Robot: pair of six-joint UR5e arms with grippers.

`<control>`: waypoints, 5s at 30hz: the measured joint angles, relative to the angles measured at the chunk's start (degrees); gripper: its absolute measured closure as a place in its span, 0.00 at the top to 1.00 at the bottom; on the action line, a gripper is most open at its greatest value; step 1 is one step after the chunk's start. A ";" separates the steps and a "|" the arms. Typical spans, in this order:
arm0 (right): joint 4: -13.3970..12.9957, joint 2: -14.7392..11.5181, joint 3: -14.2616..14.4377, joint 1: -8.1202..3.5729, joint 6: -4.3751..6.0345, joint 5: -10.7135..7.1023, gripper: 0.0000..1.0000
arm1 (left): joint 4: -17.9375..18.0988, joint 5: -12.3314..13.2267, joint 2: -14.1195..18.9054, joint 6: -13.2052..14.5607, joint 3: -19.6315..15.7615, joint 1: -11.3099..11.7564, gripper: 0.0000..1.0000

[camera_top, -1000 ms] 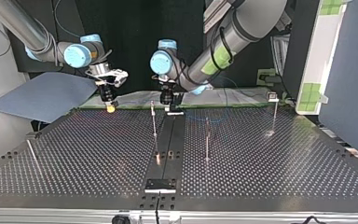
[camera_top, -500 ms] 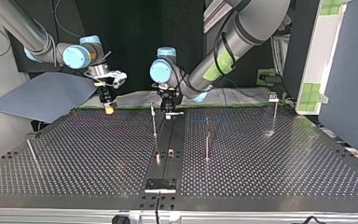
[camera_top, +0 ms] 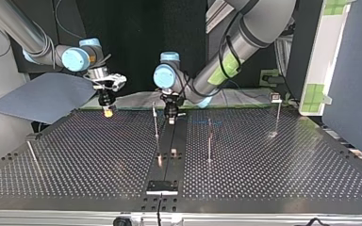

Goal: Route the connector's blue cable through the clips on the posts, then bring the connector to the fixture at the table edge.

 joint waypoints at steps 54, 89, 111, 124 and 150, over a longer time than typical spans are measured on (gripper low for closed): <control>6.36 8.45 -12.83 0.83 -0.48 -2.14 0.00 | -5.23 1.49 -4.70 -1.28 8.93 2.15 0.00; 7.02 8.60 -15.92 0.56 -0.37 -3.59 0.00 | -5.75 1.49 -4.71 -1.14 8.91 2.11 0.40; 7.89 8.61 -15.93 0.85 -0.69 -3.68 0.00 | -9.61 2.29 -4.61 1.88 8.58 2.14 1.00; 8.43 8.61 -15.93 0.86 -0.80 -3.67 0.00 | -15.85 -3.08 -4.12 3.42 7.71 -0.39 1.00; 9.16 8.60 -15.93 0.98 -0.80 -3.76 0.00 | -10.14 1.74 4.00 2.20 -4.31 -4.22 1.00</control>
